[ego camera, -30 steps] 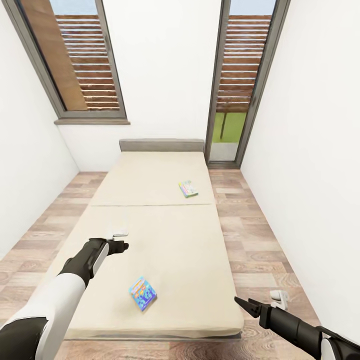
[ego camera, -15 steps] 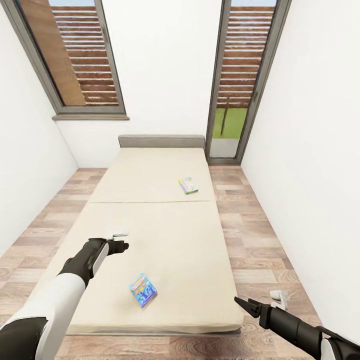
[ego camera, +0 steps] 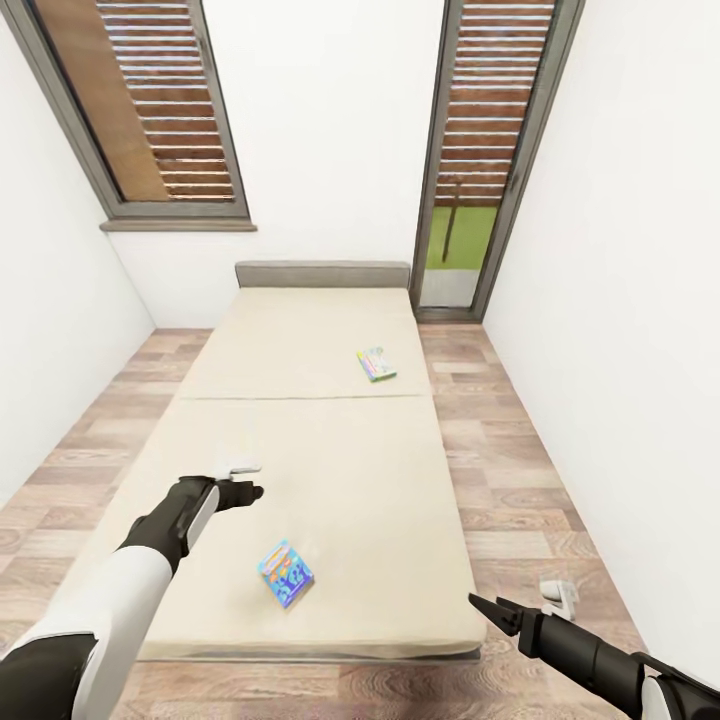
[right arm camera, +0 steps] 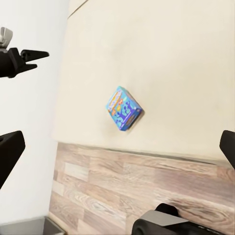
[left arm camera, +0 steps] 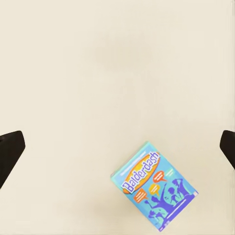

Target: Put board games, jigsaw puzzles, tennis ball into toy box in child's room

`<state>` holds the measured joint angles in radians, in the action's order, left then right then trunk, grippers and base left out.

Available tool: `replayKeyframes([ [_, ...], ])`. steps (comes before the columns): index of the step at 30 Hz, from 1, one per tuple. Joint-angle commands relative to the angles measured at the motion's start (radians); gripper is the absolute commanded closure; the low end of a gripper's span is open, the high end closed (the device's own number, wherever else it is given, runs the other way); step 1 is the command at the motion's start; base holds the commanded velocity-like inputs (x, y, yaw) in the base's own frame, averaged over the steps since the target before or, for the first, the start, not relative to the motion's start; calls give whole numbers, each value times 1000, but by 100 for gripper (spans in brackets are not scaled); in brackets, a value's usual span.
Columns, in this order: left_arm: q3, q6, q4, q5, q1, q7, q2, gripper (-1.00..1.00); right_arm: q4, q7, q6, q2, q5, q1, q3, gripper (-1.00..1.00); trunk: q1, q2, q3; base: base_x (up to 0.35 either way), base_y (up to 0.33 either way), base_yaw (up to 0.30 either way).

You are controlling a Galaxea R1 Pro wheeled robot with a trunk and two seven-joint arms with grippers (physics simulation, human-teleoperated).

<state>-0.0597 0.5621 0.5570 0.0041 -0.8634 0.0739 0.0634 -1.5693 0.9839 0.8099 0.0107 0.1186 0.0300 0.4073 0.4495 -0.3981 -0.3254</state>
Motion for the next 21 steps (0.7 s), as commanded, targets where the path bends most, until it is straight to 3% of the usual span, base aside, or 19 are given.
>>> replayKeyframes([
  [1, -4, 7, 1, 0, -1, 9, -2, -100, 0, 1, 6, 0, 4, 1, 1, -100, 0, -2, -3, 0, 0, 0],
  [21, -3, 5, 2, -8, -2, 25, -49, -100, 0, 2, 5, 0, 4, 1, 1, -100, 0, -2, -36, 0, 0, 0],
])
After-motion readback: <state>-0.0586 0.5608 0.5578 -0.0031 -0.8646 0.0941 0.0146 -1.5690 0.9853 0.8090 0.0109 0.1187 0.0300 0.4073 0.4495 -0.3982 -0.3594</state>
